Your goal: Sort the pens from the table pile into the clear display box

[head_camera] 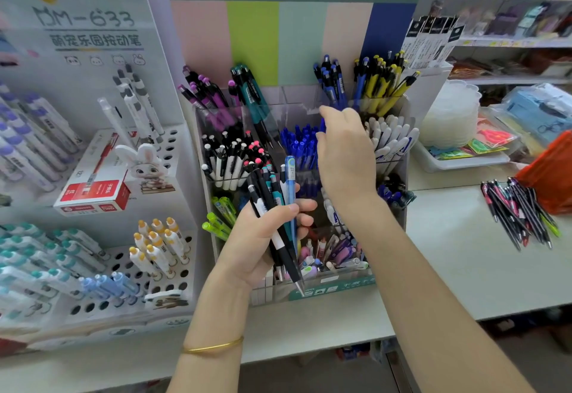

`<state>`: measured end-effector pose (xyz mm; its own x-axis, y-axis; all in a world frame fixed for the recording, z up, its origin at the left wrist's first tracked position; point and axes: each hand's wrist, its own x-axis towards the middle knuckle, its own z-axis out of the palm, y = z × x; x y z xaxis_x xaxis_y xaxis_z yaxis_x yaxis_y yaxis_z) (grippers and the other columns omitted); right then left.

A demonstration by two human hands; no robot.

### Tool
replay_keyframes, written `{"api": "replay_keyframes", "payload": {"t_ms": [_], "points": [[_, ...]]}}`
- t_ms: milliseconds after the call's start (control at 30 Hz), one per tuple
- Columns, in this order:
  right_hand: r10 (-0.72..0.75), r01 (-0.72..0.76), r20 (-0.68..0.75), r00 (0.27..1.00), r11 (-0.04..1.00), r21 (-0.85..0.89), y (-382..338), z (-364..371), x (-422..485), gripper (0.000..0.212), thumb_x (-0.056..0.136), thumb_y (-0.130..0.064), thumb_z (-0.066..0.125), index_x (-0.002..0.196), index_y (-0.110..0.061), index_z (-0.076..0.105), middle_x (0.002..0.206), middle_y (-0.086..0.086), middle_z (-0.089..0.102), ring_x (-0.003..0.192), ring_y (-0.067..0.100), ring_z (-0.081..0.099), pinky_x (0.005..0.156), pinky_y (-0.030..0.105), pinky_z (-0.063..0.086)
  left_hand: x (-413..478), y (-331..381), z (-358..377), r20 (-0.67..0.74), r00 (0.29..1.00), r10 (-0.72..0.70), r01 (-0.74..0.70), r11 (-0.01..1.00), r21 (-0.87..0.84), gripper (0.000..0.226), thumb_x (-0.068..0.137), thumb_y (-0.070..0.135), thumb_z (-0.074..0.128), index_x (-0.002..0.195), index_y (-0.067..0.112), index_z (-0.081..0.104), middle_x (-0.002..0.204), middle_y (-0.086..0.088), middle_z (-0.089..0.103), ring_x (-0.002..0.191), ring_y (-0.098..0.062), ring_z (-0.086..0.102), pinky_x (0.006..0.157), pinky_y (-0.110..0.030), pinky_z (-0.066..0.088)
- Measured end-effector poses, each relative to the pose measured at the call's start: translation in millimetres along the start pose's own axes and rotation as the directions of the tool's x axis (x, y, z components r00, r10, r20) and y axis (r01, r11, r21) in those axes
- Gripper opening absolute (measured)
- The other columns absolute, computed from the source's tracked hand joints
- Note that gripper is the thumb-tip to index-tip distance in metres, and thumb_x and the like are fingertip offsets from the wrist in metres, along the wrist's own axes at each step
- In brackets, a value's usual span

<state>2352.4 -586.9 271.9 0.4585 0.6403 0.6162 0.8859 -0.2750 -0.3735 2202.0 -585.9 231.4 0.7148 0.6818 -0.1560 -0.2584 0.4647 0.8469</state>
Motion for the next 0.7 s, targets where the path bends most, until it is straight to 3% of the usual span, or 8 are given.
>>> {"api": "replay_keyframes", "payload": {"t_ms": [100, 167, 233, 300, 367, 467, 567, 700], "points": [[0.057, -0.047, -0.110, 0.992, 0.995, 0.092, 4, -2, 6, 0.029, 0.092, 0.001, 0.053, 0.118, -0.001, 0.063, 0.112, 0.018, 0.056, 0.093, 0.031, 0.060, 0.080, 0.029, 0.044, -2, 2, -2, 0.000, 1.000, -0.008, 0.008, 1.000, -0.026, 0.027, 0.091, 0.000, 0.053, 0.116, 0.009, 0.057, 0.104, -0.011, 0.073, 0.080, -0.017, 0.070, 0.064, -0.028, 0.057], [-0.009, 0.017, -0.103, 0.995, 0.997, 0.074, 1, 0, 7, 0.023, 0.090, 0.002, 0.054, 0.109, 0.002, 0.066, 0.104, 0.019, 0.058, 0.086, 0.031, 0.061, 0.076, 0.031, 0.046, -2, 2, -3, 0.007, 1.000, -0.007, 0.007, 0.999, -0.050, 0.030, 0.087, 0.000, 0.060, 0.115, 0.009, 0.059, 0.108, -0.012, 0.072, 0.085, -0.018, 0.071, 0.067, -0.028, 0.058], [-0.069, 0.071, -0.076, 0.995, 0.997, 0.035, 2, 0, 7, 0.020, 0.090, 0.003, 0.055, 0.106, 0.002, 0.067, 0.102, 0.019, 0.058, 0.083, 0.033, 0.061, 0.074, 0.036, 0.049, -2, 2, -3, 0.006, 1.000, 0.010, -0.009, 0.997, -0.072, 0.038, 0.078, -0.002, 0.067, 0.113, 0.010, 0.060, 0.105, -0.010, 0.073, 0.082, -0.016, 0.070, 0.068, -0.028, 0.058], [-0.015, 0.019, -0.072, 0.997, 0.998, 0.057, 8, -2, 12, 0.023, 0.093, -0.002, 0.053, 0.111, -0.002, 0.067, 0.106, 0.018, 0.061, 0.092, 0.032, 0.061, 0.081, 0.036, 0.046, -1, 2, -3, 0.003, 0.999, 0.032, -0.031, 0.997, -0.066, 0.040, 0.072, -0.001, 0.065, 0.111, 0.010, 0.062, 0.100, -0.008, 0.072, 0.077, -0.014, 0.067, 0.069, -0.026, 0.056], [-0.017, 0.022, -0.088, 0.996, 0.999, 0.047, 10, -2, 16, 0.023, 0.092, -0.003, 0.054, 0.110, -0.003, 0.069, 0.105, 0.016, 0.064, 0.096, 0.032, 0.061, 0.084, 0.036, 0.046, -1, 2, -2, 0.010, 0.999, 0.041, -0.041, 0.998, -0.048, 0.039, 0.074, -0.002, 0.063, 0.112, 0.010, 0.061, 0.097, -0.008, 0.072, 0.075, -0.013, 0.065, 0.069, -0.026, 0.055], [-0.121, 0.121, -0.086, 0.989, 0.993, -0.005, 9, 2, 16, 0.020, 0.088, 0.002, 0.057, 0.103, 0.001, 0.070, 0.097, 0.019, 0.063, 0.087, 0.034, 0.062, 0.076, 0.040, 0.050, -3, 2, -1, 0.004, 0.999, 0.042, -0.042, 0.999, -0.024, 0.033, 0.088, -0.010, 0.053, 0.114, 0.009, 0.059, 0.099, -0.009, 0.074, 0.078, -0.014, 0.069, 0.070, -0.026, 0.057], [-0.070, 0.070, -0.033, 0.997, 0.997, 0.008, 14, -1, 22, 0.023, 0.093, -0.004, 0.054, 0.109, -0.004, 0.070, 0.103, 0.017, 0.065, 0.097, 0.033, 0.060, 0.082, 0.039, 0.048, -5, 2, 0, -0.003, 0.999, 0.045, -0.045, 0.999, -0.001, 0.031, 0.091, -0.009, 0.048, 0.112, 0.010, 0.060, 0.104, -0.011, 0.073, 0.083, -0.015, 0.071, 0.071, -0.026, 0.058], [-0.094, 0.094, -0.058, 0.994, 0.996, 0.003, 7, -9, 8, 0.032, 0.090, 0.000, 0.053, 0.119, -0.007, 0.066, 0.101, 0.015, 0.061, 0.094, 0.031, 0.056, 0.077, 0.039, 0.047, -10, 2, -1, -0.027, 0.997, 0.071, -0.070, 0.997, 0.043, 0.029, 0.092, -0.008, 0.048, 0.108, 0.012, 0.063, 0.102, -0.010, 0.074, 0.085, -0.017, 0.070, 0.073, -0.026, 0.057]]}}
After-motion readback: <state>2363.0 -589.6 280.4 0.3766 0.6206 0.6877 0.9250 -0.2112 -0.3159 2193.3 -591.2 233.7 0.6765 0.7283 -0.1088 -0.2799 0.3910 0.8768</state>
